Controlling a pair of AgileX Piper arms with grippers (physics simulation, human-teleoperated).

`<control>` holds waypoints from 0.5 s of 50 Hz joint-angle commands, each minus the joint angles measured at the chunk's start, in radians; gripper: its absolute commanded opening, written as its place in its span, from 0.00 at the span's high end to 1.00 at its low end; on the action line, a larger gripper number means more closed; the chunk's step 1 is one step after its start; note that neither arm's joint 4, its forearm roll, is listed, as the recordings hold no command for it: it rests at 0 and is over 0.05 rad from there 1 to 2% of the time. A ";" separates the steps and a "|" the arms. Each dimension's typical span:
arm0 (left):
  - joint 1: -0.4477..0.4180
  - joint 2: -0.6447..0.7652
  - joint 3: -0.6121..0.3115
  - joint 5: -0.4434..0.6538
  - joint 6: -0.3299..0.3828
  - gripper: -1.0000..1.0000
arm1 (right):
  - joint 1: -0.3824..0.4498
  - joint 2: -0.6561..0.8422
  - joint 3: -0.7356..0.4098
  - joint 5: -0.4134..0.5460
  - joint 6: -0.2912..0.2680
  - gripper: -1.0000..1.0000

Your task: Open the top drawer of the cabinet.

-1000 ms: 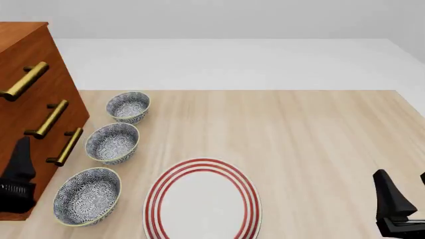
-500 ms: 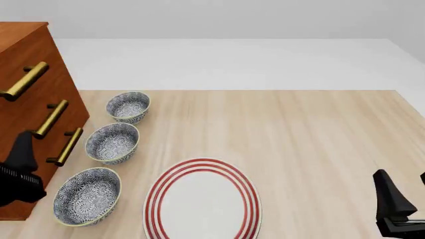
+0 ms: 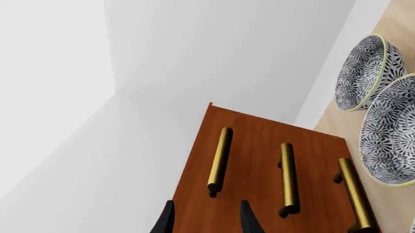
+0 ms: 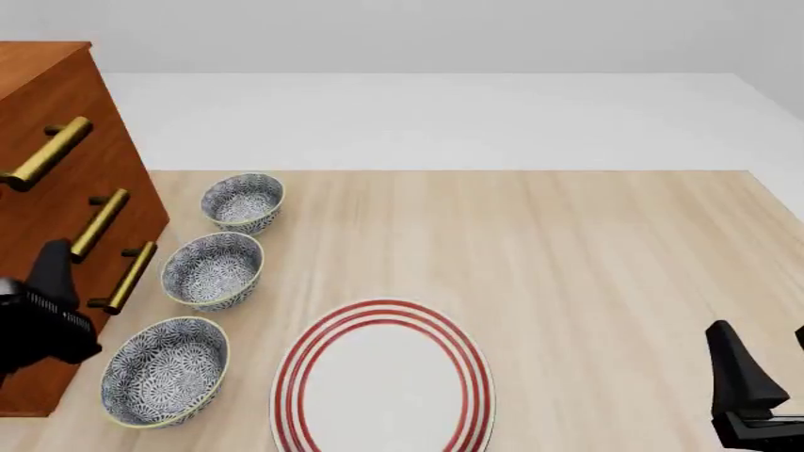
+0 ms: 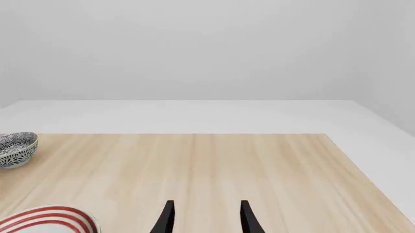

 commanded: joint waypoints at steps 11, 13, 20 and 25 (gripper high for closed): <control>0.032 0.121 -0.028 -0.071 0.042 0.00 | 0.000 0.000 0.000 0.000 0.000 0.00; 0.038 0.117 -0.042 -0.056 0.048 0.00 | 0.000 0.000 0.000 0.000 0.000 0.00; 0.045 0.146 -0.051 -0.063 0.056 0.00 | 0.000 0.000 0.000 0.000 0.000 0.00; 0.056 0.149 -0.068 -0.045 0.053 0.00 | 0.000 0.000 0.000 0.000 0.000 0.00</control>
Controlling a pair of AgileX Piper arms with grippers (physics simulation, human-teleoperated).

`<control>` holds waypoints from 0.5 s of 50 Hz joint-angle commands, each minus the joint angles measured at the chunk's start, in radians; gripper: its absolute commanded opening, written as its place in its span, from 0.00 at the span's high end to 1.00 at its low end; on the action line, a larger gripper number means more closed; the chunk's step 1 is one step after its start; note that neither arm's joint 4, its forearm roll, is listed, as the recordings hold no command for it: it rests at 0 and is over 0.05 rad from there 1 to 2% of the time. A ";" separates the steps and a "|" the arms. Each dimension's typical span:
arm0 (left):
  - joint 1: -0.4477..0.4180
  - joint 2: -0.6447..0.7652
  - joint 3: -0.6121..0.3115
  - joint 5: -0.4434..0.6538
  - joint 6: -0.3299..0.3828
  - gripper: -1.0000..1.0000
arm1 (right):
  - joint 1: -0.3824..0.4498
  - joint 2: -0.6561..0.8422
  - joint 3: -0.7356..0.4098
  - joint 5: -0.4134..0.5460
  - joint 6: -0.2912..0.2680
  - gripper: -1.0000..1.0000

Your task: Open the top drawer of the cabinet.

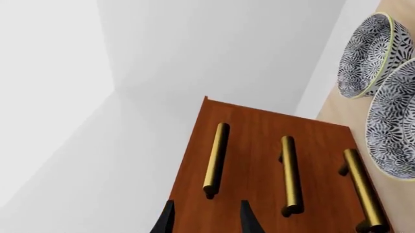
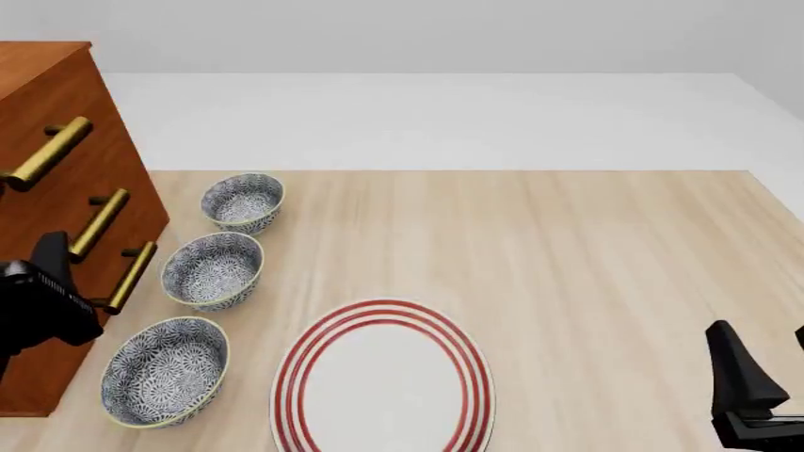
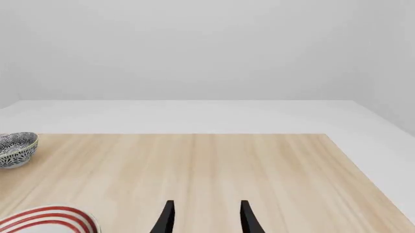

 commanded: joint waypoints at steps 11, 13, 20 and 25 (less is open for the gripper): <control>0.033 0.043 -0.048 0.005 0.018 0.00 | 0.000 0.000 0.000 0.000 0.000 0.00; 0.037 0.050 -0.052 0.002 0.019 0.00 | 0.000 0.000 0.000 0.000 0.000 0.00; 0.049 0.053 -0.070 0.018 0.029 0.00 | 0.000 0.000 0.000 0.000 0.000 0.00; 0.049 0.056 -0.082 0.027 0.033 0.00 | 0.000 0.000 0.000 0.000 0.000 0.00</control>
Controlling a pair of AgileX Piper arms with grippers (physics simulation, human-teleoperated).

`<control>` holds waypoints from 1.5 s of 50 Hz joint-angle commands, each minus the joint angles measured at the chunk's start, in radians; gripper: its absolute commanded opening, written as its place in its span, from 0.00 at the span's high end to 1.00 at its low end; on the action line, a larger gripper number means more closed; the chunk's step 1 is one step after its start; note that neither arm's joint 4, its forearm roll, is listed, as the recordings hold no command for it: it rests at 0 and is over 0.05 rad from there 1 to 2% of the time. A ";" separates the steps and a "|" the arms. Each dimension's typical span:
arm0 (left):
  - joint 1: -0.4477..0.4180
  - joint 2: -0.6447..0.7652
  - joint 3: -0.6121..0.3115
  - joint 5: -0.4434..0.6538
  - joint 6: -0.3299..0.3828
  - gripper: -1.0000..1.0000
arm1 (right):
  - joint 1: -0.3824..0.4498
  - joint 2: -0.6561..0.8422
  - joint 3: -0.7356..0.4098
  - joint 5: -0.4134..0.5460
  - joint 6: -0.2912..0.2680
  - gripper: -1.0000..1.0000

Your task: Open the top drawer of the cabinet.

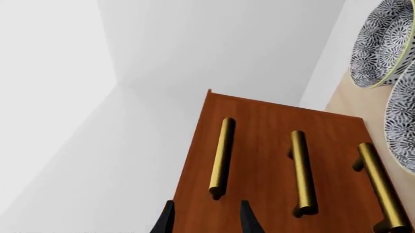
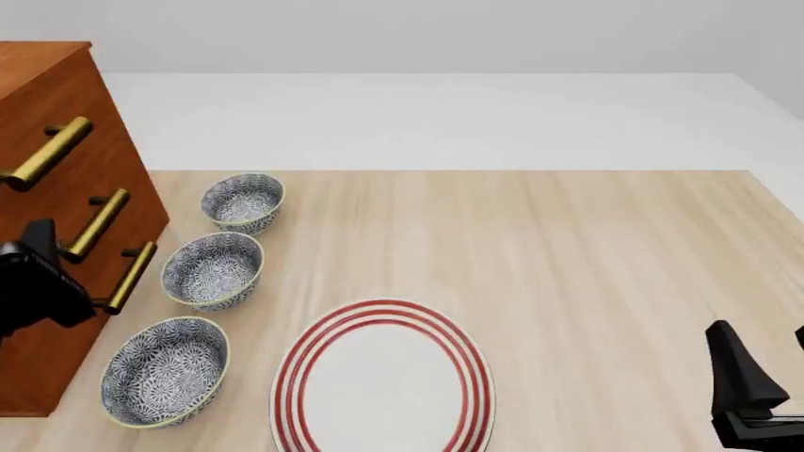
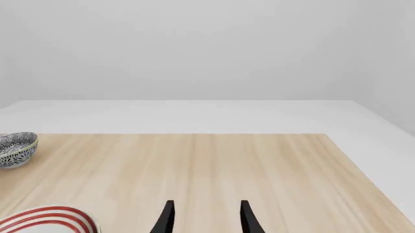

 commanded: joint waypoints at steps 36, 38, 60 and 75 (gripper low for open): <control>0.018 0.093 -0.065 -0.009 0.021 0.00 | 0.000 0.000 0.000 0.000 0.000 0.00; 0.018 0.100 -0.066 -0.013 0.021 0.00 | 0.000 0.000 0.000 0.000 0.000 0.00; 0.016 0.152 -0.100 -0.024 0.026 0.00 | 0.000 0.000 0.000 0.000 0.000 0.00; 0.014 0.198 -0.109 -0.049 0.028 0.00 | 0.000 0.000 0.000 0.000 0.000 0.00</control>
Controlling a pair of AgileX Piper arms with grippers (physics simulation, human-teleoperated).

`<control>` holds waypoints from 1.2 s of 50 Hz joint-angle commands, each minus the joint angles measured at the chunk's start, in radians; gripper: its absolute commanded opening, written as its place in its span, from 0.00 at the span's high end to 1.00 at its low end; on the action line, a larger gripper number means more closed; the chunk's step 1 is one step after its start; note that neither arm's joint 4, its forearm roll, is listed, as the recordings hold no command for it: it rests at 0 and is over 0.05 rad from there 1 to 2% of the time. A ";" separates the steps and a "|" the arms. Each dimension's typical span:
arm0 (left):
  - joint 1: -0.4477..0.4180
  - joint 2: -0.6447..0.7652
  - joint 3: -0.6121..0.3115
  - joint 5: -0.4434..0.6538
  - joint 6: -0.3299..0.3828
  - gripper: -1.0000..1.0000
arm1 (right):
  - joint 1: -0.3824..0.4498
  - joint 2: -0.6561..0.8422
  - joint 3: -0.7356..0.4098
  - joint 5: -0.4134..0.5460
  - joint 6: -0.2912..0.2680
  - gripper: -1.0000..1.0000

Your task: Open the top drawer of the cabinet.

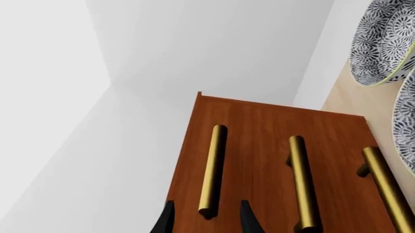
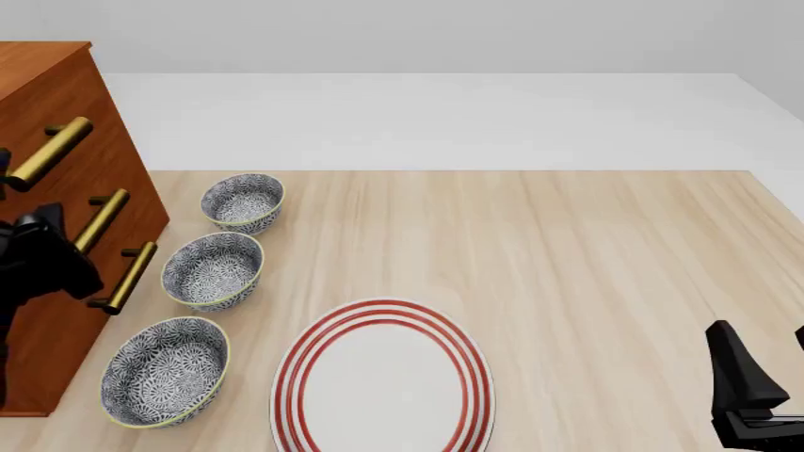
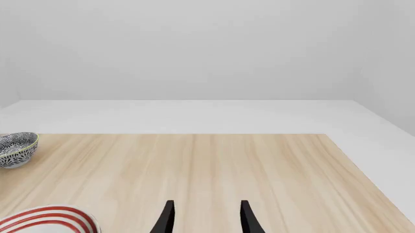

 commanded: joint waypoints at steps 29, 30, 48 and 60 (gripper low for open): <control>0.024 0.059 -0.030 -0.019 0.017 0.00 | 0.000 0.000 0.000 0.000 0.000 0.00; 0.024 0.060 -0.029 -0.020 0.018 0.00 | 0.000 0.000 0.000 0.000 0.000 0.00; 0.030 0.074 -0.036 -0.037 0.022 1.00 | 0.000 0.000 0.000 0.000 0.000 0.00; 0.023 0.073 -0.026 -0.036 0.030 1.00 | 0.000 0.000 0.000 0.000 0.000 0.00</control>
